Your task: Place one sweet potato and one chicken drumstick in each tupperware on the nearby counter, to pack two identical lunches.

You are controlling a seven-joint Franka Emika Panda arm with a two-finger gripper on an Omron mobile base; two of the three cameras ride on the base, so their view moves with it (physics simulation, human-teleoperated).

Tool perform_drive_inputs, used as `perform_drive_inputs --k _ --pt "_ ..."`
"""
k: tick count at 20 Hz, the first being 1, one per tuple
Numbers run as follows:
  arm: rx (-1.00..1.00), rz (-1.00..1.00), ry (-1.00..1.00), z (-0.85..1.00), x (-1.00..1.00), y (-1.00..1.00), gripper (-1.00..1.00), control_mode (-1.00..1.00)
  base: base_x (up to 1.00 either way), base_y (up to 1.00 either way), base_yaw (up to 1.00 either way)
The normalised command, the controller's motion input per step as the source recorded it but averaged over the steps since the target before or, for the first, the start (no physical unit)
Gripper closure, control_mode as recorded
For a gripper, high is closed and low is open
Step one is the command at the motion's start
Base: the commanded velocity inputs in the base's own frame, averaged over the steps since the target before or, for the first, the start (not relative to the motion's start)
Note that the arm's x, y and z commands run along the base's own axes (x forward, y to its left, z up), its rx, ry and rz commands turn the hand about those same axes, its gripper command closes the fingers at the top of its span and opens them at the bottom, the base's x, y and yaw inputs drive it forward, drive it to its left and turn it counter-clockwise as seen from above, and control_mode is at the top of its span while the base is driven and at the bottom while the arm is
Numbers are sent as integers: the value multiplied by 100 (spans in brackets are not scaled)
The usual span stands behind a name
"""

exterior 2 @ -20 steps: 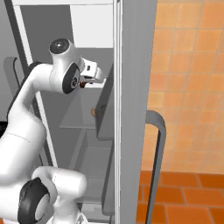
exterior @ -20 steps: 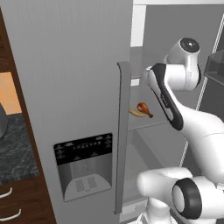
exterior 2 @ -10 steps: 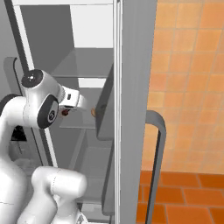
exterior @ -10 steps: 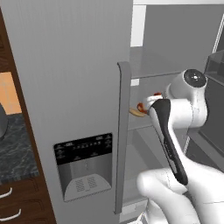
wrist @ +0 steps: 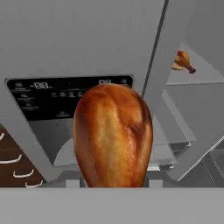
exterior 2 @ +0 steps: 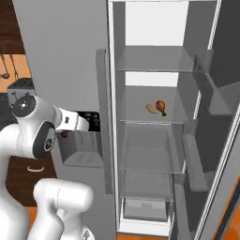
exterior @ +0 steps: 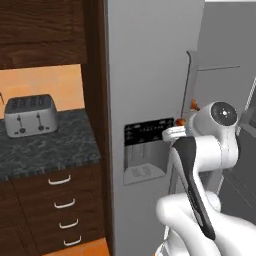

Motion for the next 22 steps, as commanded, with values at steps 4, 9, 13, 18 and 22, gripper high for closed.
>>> perform_drive_inputs --k 4,9,13,18,22 --pt "0 0 0 0 0 0 100 100 0 100 1" --pt "0 0 0 0 0 0 100 100 8 100 0" --pt "0 0 0 0 0 0 100 100 20 100 0" --pt "0 0 0 0 0 0 100 100 49 100 0" --pt "0 0 0 0 0 0 100 100 64 100 -2"
